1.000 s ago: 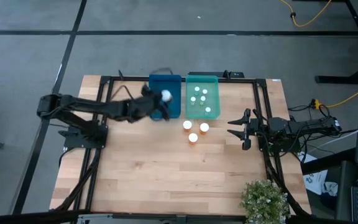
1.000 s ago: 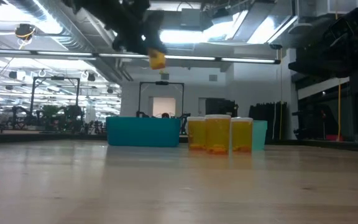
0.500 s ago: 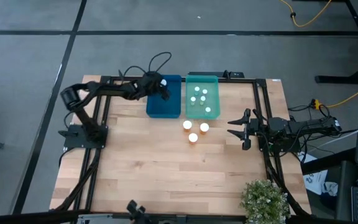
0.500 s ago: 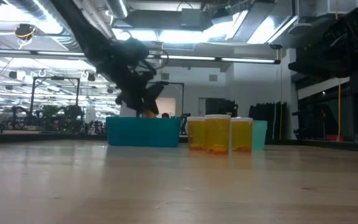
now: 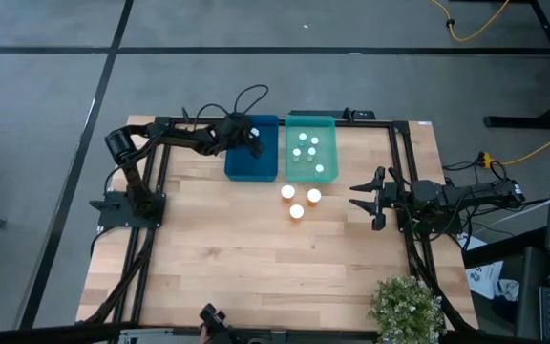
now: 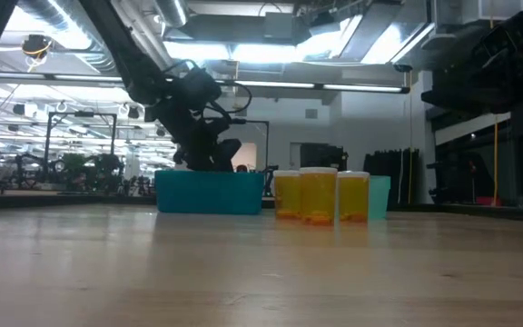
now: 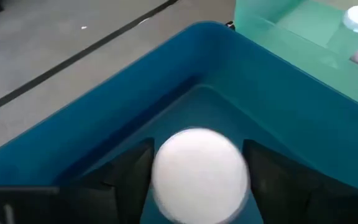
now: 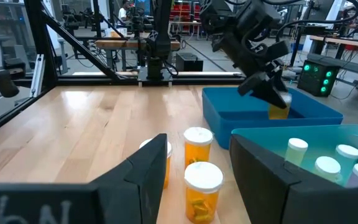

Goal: Pick and place medicine bottles into bin by pill shape (circle, oval)
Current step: Put the orange capsule bottle into the blue bin

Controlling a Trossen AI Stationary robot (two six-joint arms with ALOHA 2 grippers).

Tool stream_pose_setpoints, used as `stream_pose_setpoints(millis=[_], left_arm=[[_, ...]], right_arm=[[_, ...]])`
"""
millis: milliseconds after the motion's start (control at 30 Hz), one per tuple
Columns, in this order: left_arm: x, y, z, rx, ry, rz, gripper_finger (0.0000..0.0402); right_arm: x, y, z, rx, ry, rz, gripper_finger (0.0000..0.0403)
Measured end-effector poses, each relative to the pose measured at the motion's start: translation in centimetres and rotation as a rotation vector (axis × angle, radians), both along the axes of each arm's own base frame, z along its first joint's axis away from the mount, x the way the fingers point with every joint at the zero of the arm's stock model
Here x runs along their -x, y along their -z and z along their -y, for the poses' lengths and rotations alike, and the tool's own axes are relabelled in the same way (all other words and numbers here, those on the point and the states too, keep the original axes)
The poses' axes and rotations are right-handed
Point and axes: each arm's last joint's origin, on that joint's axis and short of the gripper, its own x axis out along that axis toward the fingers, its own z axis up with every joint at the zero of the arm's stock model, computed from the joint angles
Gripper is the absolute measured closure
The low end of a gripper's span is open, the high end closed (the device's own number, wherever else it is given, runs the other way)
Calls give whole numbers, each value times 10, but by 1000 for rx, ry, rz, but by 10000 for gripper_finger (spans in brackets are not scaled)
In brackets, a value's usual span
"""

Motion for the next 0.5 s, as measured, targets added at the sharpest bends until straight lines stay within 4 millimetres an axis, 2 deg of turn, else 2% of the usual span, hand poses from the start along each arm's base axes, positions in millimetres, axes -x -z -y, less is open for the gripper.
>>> stream_pose_setpoints(millis=[300, 433, 500], left_arm=[[-1, -5, -1, -20, 0, 26, 138], [-3, -31, 3, -76, 11, 120, 137], [-7, -49, 11, -91, 61, 177, 138]], right_arm=[[0, 0, 0, -1, 0, 0, 226], [0, 0, 0, 0, 0, 0, 226], [0, 0, 0, 0, 0, 0, 226]])
